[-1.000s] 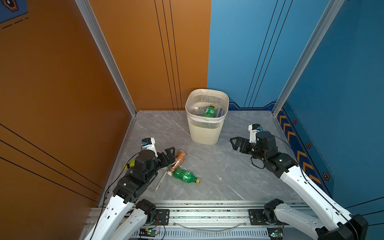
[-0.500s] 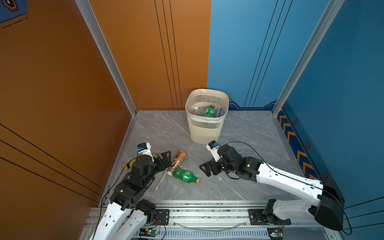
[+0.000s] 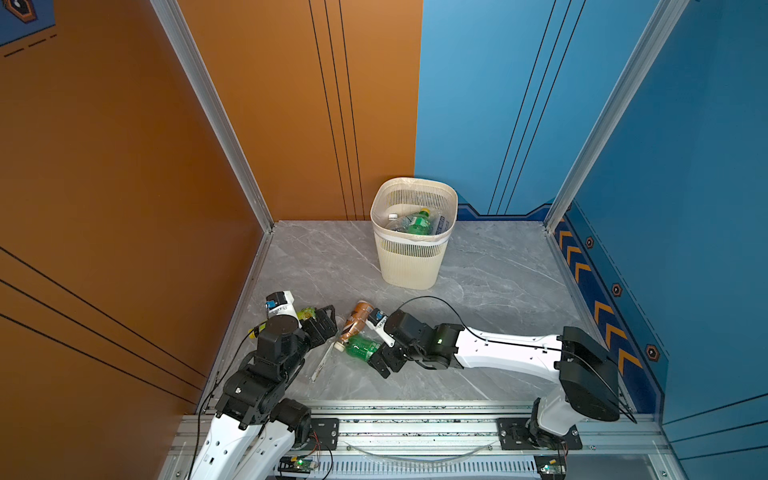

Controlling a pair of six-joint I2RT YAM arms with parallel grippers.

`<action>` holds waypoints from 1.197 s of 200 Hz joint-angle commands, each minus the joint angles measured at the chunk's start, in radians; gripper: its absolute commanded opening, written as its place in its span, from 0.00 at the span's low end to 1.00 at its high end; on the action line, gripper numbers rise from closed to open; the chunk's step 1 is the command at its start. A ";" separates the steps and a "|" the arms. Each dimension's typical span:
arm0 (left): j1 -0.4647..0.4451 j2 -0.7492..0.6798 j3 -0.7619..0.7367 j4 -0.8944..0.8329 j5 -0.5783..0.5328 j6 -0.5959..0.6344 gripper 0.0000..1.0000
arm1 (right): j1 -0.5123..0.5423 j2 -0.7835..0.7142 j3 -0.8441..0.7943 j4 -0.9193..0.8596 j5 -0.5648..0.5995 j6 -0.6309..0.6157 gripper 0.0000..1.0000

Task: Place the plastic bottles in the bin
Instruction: 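Withdraw the left gripper to the pile while the right gripper grasps the second green bottle, then lift the green bottle with the right gripper over the wastebasket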

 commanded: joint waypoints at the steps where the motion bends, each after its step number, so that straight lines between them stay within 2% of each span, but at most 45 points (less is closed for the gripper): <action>1: 0.014 -0.016 -0.016 -0.027 0.006 -0.004 0.98 | 0.011 0.065 0.055 0.008 0.028 -0.036 0.97; 87: 0.061 -0.057 -0.027 -0.058 0.032 -0.009 0.98 | 0.026 0.252 0.178 -0.048 0.020 -0.060 0.88; 147: 0.088 -0.071 -0.041 -0.067 0.057 -0.019 0.98 | 0.042 0.301 0.196 -0.082 0.051 -0.069 0.77; 207: 0.111 -0.075 -0.051 -0.067 0.078 -0.027 0.98 | 0.046 0.245 0.170 -0.071 0.068 -0.057 0.56; 239: 0.119 -0.075 -0.059 -0.062 0.086 -0.030 0.98 | 0.051 0.146 0.125 -0.066 0.076 -0.040 0.51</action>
